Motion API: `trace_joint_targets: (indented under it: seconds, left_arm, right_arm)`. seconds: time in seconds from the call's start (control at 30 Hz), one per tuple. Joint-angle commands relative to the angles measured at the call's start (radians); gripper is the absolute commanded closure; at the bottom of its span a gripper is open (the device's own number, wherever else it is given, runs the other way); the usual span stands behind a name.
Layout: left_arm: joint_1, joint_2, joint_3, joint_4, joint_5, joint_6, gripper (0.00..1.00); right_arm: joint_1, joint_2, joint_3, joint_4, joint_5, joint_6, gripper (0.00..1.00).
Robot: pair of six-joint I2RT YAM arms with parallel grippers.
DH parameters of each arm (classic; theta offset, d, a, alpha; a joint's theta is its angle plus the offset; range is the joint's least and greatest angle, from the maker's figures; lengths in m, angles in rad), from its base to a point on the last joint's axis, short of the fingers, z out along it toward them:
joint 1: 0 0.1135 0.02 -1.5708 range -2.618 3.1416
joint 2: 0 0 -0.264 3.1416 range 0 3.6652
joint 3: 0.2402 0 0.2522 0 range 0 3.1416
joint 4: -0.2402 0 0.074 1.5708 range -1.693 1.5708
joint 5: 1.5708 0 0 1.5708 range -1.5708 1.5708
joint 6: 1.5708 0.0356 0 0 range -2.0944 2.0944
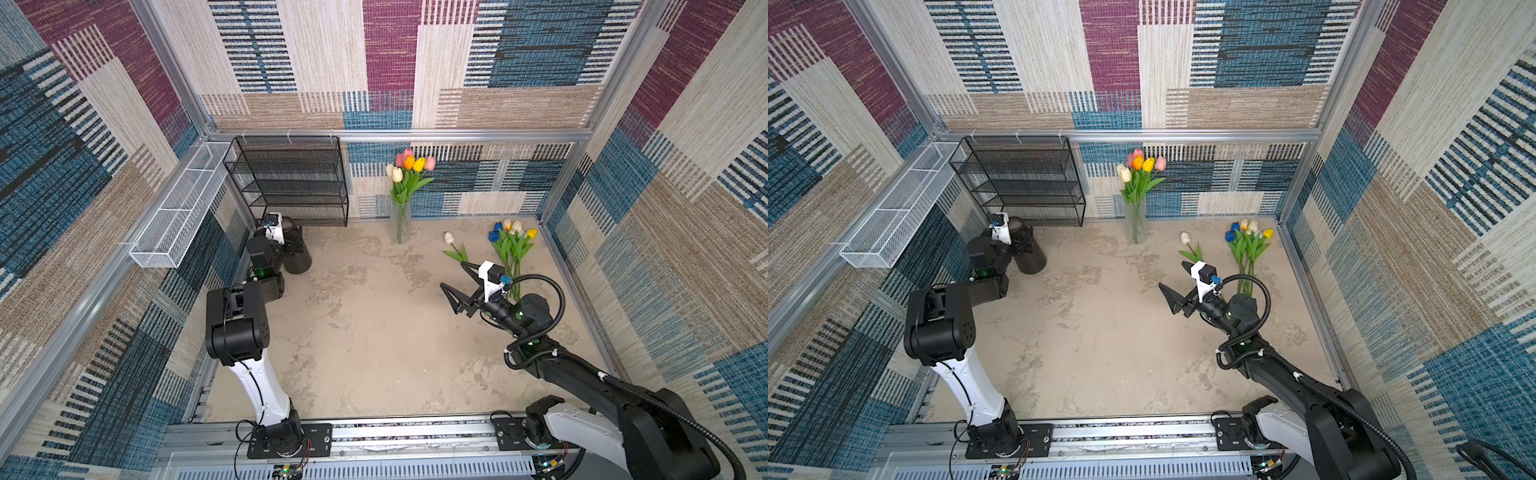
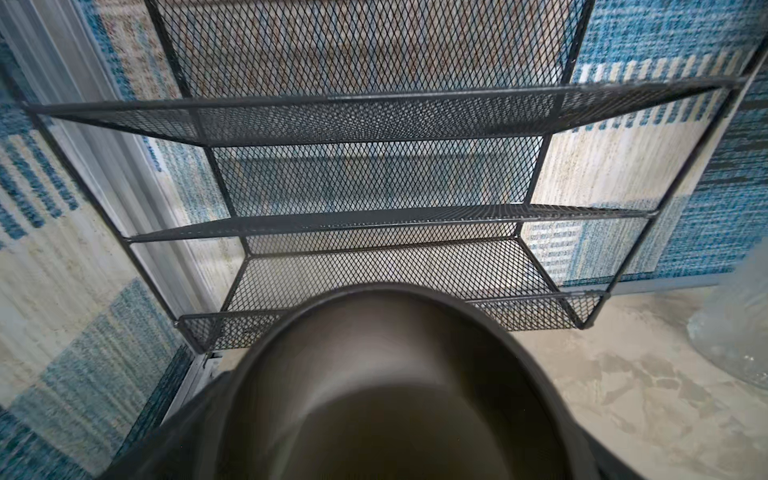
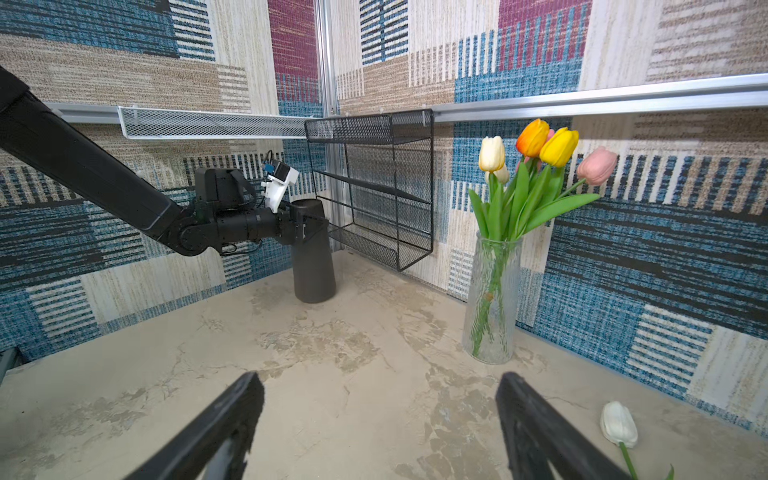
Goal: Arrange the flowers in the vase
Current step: 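Withdraw the left gripper and grasp the black cylindrical vase near the shelf, then carry the black vase to mid-table with the left while the right grasps the white tulip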
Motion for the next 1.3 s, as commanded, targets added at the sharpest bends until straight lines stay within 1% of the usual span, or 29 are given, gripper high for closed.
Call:
trace_joint_targets:
  seconds: [0.0, 0.07, 0.13, 0.2, 0.27, 0.33, 0.4, 0.43, 0.47, 0.5, 0.57, 0.67, 0.77, 0.87, 0.97, 1.03, 1.13, 1.27]
  left_arm:
    - [0.002, 0.025, 0.016, 0.075, 0.022, -0.023, 0.10]
    - [0.002, 0.027, 0.012, 0.094, 0.035, -0.034, 0.25]
    - [0.001, 0.029, 0.003, 0.114, 0.051, -0.041, 0.30]
    - [0.001, 0.019, -0.009, 0.113, 0.068, -0.038, 0.38]
    - [0.001, -0.002, -0.032, 0.120, 0.079, -0.044, 0.44]
    - [-0.005, -0.040, -0.084, 0.149, 0.103, -0.067, 0.51]
    - [-0.038, -0.118, -0.163, 0.169, 0.111, -0.084, 0.61]
    - [-0.064, -0.162, -0.208, 0.174, 0.109, -0.079, 0.64]
    - [-0.106, -0.218, -0.252, 0.165, 0.095, -0.061, 0.66]
    - [-0.145, -0.270, -0.294, 0.145, 0.076, -0.045, 0.68]
    - [-0.251, -0.377, -0.365, 0.102, 0.054, -0.031, 0.70]
    - [-0.423, -0.476, -0.411, 0.027, 0.023, -0.016, 0.70]
    - [-0.564, -0.507, -0.427, 0.013, 0.028, -0.034, 0.71]
    - [-0.666, -0.495, -0.421, 0.036, 0.038, -0.049, 0.71]
    - [-0.740, -0.452, -0.395, 0.068, 0.064, -0.061, 0.71]
    - [-0.776, -0.422, -0.371, 0.059, 0.078, -0.056, 0.71]
    - [-0.828, -0.385, -0.362, 0.086, 0.055, -0.029, 0.71]
    - [-0.839, -0.312, -0.339, 0.115, 0.069, -0.054, 0.71]
  right_arm:
    - [0.002, -0.005, 0.015, -0.023, 0.031, -0.009, 0.09]
    - [0.002, 0.005, 0.024, -0.042, 0.077, -0.011, 0.09]
    - [0.003, 0.010, 0.021, -0.036, 0.134, -0.004, 0.10]
    - [-0.001, 0.021, 0.027, -0.029, 0.223, 0.014, 0.09]
    - [-0.023, 0.077, 0.103, -0.119, 0.263, 0.018, 0.08]
    - [-0.061, 0.157, 0.203, -0.238, 0.270, 0.047, 0.10]
    - [-0.129, 0.248, 0.306, -0.340, 0.218, 0.094, 0.14]
    - [-0.161, 0.283, 0.344, -0.375, 0.185, 0.115, 0.20]
    - [-0.194, 0.321, 0.387, -0.418, 0.166, 0.131, 0.28]
    - [-0.217, 0.352, 0.424, -0.457, 0.165, 0.141, 0.34]
    - [-0.247, 0.434, 0.526, -0.571, 0.182, 0.118, 0.42]
    - [-0.249, 0.570, 0.704, -0.768, 0.224, 0.030, 0.52]
    - [-0.249, 0.679, 0.851, -0.892, 0.215, -0.033, 0.56]
    - [-0.248, 0.774, 0.970, -1.014, 0.214, -0.080, 0.57]
    - [-0.250, 0.851, 1.055, -1.118, 0.223, -0.128, 0.59]
    - [-0.249, 0.888, 1.085, -1.167, 0.235, -0.151, 0.60]
    - [-0.248, 0.889, 1.067, -1.185, 0.248, -0.145, 0.60]
    - [-0.250, 0.867, 1.015, -1.186, 0.300, -0.110, 0.60]
